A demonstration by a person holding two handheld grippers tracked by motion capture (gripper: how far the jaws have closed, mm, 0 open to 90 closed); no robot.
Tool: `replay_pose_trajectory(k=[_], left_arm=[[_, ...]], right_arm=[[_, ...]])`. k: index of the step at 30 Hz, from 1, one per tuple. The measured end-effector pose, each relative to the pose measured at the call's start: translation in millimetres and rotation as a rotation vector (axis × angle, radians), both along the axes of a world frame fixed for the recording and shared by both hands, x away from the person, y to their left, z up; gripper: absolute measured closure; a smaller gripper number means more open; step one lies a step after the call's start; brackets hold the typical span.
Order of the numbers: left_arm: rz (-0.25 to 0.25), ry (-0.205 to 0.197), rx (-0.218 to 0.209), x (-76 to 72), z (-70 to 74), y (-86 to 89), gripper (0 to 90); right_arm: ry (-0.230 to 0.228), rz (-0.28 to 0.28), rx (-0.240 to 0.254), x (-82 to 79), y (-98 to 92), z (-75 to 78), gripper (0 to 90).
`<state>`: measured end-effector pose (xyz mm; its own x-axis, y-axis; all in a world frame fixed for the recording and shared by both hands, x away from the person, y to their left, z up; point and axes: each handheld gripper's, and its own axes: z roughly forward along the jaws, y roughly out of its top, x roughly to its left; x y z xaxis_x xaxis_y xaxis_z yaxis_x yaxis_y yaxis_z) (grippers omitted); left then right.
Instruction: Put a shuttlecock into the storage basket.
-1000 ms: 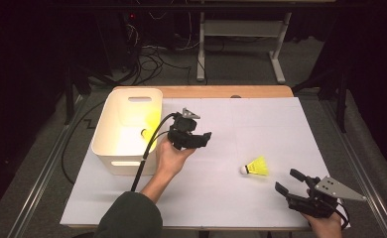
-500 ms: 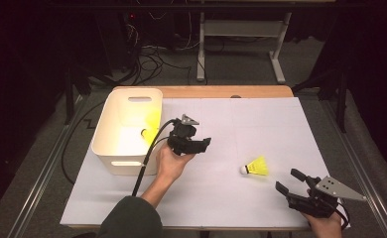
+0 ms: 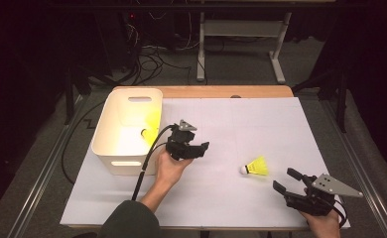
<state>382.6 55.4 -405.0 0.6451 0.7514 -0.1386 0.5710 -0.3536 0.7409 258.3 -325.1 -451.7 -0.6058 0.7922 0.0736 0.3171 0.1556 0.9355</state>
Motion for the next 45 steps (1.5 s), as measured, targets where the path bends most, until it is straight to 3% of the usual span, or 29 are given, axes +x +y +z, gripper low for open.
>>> replay_pose_trajectory(k=[8,12,21,27,33,45], left_arm=[[0.001,0.002,-0.008,-5.8,-13.7,0.6,39.0],[-0.006,0.004,0.021,-7.4,-22.2,-1.0,39.1],[-0.019,0.002,0.023,-10.0,-27.2,-3.1,39.2],[-0.014,0.004,0.018,-12.5,-30.3,0.1,39.3],[-0.031,-0.007,0.058,-15.9,-34.2,-1.7,39.3],[-0.026,-0.002,0.049,-18.3,-38.8,2.1,39.4]], right_arm=[[0.026,0.028,-0.02,5.3,7.9,-0.3,32.6],[0.034,0.035,-0.033,7.8,12.6,0.3,33.5],[0.072,0.056,-0.075,15.8,23.0,-0.4,36.5],[0.118,0.037,-0.091,29.6,25.5,-0.4,38.7],[0.165,0.011,-0.112,39.8,28.7,1.1,46.6],[0.229,-0.002,-0.168,54.3,37.2,0.2,61.1]])
